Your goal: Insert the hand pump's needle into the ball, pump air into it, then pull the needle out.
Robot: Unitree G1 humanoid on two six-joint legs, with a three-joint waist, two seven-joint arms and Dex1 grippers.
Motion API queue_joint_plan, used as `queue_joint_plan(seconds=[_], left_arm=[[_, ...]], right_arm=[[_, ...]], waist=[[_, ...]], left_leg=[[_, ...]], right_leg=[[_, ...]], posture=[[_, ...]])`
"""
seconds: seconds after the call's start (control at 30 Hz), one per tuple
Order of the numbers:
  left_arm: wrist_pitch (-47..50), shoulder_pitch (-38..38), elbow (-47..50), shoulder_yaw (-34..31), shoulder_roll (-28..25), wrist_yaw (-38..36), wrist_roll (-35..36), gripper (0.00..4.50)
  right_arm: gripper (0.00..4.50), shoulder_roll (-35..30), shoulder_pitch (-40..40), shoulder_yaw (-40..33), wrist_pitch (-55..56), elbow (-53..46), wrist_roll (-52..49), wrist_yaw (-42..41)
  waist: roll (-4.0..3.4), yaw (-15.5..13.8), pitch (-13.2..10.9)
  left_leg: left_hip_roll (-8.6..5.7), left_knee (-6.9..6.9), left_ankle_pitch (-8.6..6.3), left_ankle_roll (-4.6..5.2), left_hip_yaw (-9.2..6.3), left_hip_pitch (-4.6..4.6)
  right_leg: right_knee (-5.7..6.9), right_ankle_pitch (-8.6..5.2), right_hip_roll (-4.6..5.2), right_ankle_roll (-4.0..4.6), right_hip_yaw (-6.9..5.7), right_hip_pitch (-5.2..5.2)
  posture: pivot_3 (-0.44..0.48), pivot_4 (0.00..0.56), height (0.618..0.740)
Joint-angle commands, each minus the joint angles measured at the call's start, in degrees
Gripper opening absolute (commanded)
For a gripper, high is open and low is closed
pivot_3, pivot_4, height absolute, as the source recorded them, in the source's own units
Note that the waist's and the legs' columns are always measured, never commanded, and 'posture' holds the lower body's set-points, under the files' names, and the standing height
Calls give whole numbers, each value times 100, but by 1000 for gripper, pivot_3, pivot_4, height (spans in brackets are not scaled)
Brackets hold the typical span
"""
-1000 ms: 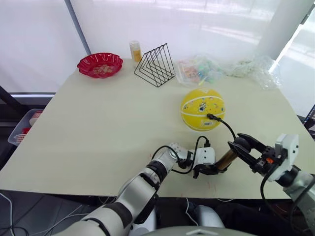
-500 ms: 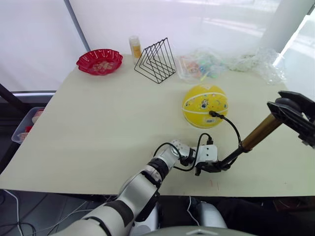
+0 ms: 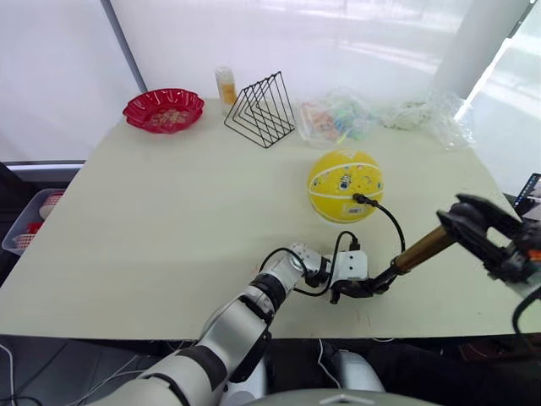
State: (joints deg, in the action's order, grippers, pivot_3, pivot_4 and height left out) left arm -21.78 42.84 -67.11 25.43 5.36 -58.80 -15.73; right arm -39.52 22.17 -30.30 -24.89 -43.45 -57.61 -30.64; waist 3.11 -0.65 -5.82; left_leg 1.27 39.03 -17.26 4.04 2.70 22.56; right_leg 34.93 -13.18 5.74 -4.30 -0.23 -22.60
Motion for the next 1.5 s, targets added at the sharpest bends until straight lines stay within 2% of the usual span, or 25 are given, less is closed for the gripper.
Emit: queue_joint_plan(seconds=[0.03,0.13,0.2,0.3,0.6,0.7,0.77,0.8,0.87,1.13,1.27,1.5], left_arm=[[325,-346,-609,397,-214,-254,-495,1022],[325,-346,-609,397,-214,-253,-495,1022],[359,-340,-583,344,-191,-219,-442,1022],[369,-333,-560,316,-174,-210,-412,1022],[366,-324,-546,310,-161,-217,-399,1022],[354,-183,-404,-19,8,-547,5,2469],[275,-147,-333,-139,45,-628,138,3268],[245,-139,-315,-172,50,-656,173,3476],[169,-120,-252,-264,55,-761,264,4483],[-59,-29,387,-764,-125,-1413,914,4500],[48,-253,1495,-1086,-623,-2232,1648,4500],[691,-863,3144,-1285,-1433,-2742,2425,4500]], right_arm=[[1992,191,269,861,22,559,923,-203],[1992,261,258,924,133,607,1070,-276],[1992,540,295,1665,445,1288,1809,-341],[1992,779,309,2080,745,1715,2288,-423],[1992,960,313,2237,1076,1954,2543,-516],[1992,876,293,2034,1174,1714,2495,-559],[1992,835,268,1981,1184,1638,2484,-572],[1992,826,255,1970,1182,1619,2481,-576],[1992,821,217,1966,1173,1573,2474,-586],[1992,744,97,1906,1124,1456,2421,-612],[1992,678,-21,1922,1074,1452,2366,-660],[1992,615,-166,1870,1038,1496,2344,-720]], waist=[[-16,0,13],[-41,-5,21],[-32,-7,27],[-22,-2,42],[-31,2,60],[-42,-12,62],[-49,-19,62],[-58,-20,59],[-83,-21,52],[-163,-19,-15],[-182,-16,-51],[-210,-21,-76]], left_leg=[[2,0,0,0,-2,-2],[3,-1,0,0,-2,-2],[3,-1,0,-1,-2,0],[3,-4,0,-1,-3,-1],[6,-6,-1,-3,-7,-5],[6,-9,0,-4,-9,-4],[2,-9,1,-6,-7,-1],[-1,-8,2,-7,-5,0],[-5,-5,2,-7,-3,1],[-4,8,3,-5,4,13],[-6,16,4,-5,7,22],[-9,19,4,-5,7,22]], right_leg=[[1,0,-2,3,-1,1],[1,0,-2,5,-1,0],[1,0,-2,6,-1,0],[0,-3,0,11,-3,-1],[2,-2,6,17,7,-1],[0,-2,8,18,14,-2],[0,-2,19,17,13,-2],[0,-1,23,16,14,-2],[1,0,28,15,14,-1],[3,6,28,19,-23,-7],[6,6,25,18,-25,-10],[5,6,22,18,-25,-7]], posture=[[0,150,737],[0,150,737],[0,150,737],[0,150,737],[0,150,737],[0,150,737],[0,150,737],[0,150,737],[0,150,737],[0,150,737],[0,150,737],[0,150,737]])
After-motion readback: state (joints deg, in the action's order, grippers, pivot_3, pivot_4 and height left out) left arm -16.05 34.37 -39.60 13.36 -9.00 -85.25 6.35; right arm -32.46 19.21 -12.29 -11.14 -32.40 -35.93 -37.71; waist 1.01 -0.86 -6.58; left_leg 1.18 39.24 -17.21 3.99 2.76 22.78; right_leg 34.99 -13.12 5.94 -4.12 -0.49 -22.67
